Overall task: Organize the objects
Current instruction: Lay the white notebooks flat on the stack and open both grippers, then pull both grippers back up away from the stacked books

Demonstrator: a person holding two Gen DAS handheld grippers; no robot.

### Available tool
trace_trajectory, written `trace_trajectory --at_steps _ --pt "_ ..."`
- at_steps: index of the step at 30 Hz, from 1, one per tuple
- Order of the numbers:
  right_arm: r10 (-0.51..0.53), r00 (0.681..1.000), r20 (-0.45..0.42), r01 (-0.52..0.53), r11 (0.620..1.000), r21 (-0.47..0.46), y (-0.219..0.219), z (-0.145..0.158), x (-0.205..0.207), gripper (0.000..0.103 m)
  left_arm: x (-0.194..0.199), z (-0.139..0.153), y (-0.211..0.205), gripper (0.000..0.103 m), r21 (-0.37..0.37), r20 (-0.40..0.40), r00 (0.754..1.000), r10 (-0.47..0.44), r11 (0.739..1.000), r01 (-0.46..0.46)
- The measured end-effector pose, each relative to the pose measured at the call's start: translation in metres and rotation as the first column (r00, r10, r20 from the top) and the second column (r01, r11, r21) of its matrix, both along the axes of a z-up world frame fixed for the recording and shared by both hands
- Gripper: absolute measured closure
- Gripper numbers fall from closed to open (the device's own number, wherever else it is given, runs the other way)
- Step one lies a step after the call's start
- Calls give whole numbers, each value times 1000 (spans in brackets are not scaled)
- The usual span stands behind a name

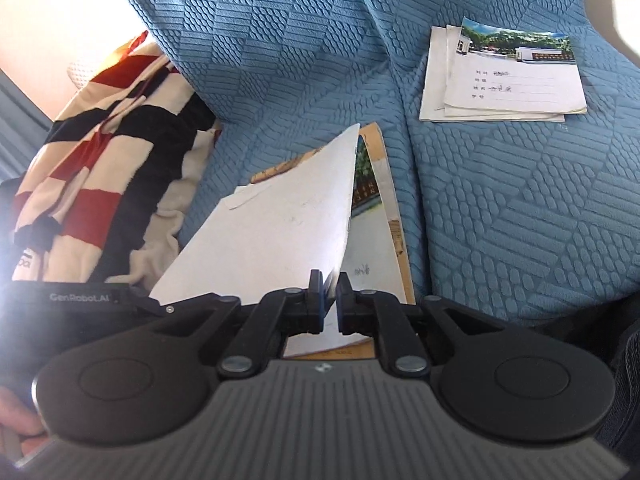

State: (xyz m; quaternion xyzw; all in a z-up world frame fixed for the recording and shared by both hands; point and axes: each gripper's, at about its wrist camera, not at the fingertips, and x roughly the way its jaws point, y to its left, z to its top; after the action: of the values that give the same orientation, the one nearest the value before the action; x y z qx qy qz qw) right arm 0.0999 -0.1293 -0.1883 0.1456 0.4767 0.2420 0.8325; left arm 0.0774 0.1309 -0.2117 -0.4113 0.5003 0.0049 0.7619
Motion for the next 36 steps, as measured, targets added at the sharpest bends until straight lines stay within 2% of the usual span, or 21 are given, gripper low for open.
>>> trace_trajectory --at_steps 5,12,15,19,25,31,36 --pt "-11 1000 2 11 1000 -13 1 -3 -4 92 -4 -4 1 94 5 -32 999 -8 1000 8" --pt "-13 999 -29 12 999 -49 -1 -5 -2 75 -14 -3 9 90 2 -51 999 11 1000 -11" --pt "-26 998 -52 23 998 -65 -6 -4 -1 73 -17 1 12 89 4 -54 998 9 1000 -9" --pt "-48 997 -62 42 994 -97 -11 2 -2 65 -20 12 16 86 29 -45 999 8 1000 -6" --pt "-32 999 -13 31 995 -99 -14 21 -5 65 -20 33 18 86 92 3 1000 -13 996 13" --pt "-27 997 79 34 996 -84 -17 52 -2 65 -12 56 13 85 183 56 997 -58 982 47" --pt "-37 988 150 49 996 -73 -24 76 -1 65 -3 80 3 78 251 120 989 -84 967 51"
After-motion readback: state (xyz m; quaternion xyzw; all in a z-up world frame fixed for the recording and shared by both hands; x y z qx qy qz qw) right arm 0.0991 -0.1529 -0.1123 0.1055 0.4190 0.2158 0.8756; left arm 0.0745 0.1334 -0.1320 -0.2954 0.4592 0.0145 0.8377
